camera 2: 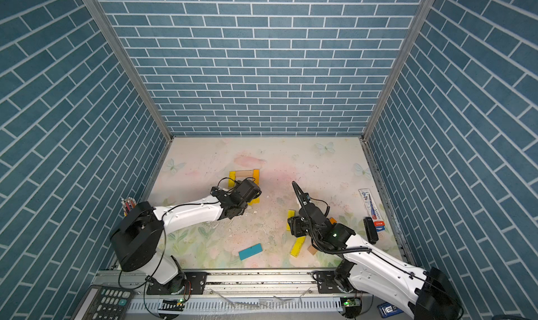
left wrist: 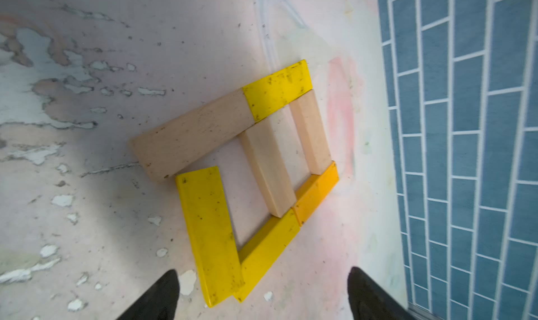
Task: Assemble the number 8 with building blocks
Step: Place the building block at the center of the board, then assemble the building block at the center of the board.
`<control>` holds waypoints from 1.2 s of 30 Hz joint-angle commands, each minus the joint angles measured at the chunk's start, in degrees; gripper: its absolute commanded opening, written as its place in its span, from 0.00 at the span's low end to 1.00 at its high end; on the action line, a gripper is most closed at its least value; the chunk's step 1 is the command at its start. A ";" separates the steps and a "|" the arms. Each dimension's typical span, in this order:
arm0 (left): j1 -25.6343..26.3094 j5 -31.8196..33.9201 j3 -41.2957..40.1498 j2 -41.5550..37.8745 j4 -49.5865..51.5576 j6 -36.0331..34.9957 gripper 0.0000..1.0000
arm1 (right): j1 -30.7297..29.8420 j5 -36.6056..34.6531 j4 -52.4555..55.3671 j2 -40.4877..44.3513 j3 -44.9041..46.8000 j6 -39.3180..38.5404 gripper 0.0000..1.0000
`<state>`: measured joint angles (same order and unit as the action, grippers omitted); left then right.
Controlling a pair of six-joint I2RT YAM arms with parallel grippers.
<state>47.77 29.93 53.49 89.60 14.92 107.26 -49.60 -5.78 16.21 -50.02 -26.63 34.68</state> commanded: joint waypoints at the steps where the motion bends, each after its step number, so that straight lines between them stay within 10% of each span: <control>1: -2.47 -2.61 -6.95 -4.98 -6.08 -16.17 0.99 | 0.07 0.42 -1.75 -2.28 -3.67 0.35 0.61; 20: -28.31 -37.55 -17.70 -20.90 -4.52 -67.23 1.00 | 0.46 -2.53 1.28 -33.12 -28.75 3.01 0.63; 36: -33.46 -49.50 -13.77 -5.76 -16.87 -71.88 1.00 | 0.58 0.87 5.94 -52.02 -44.34 6.37 0.64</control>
<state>14.98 -16.08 38.68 82.46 1.89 36.95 -49.12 -5.98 19.70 -100.12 -68.97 38.81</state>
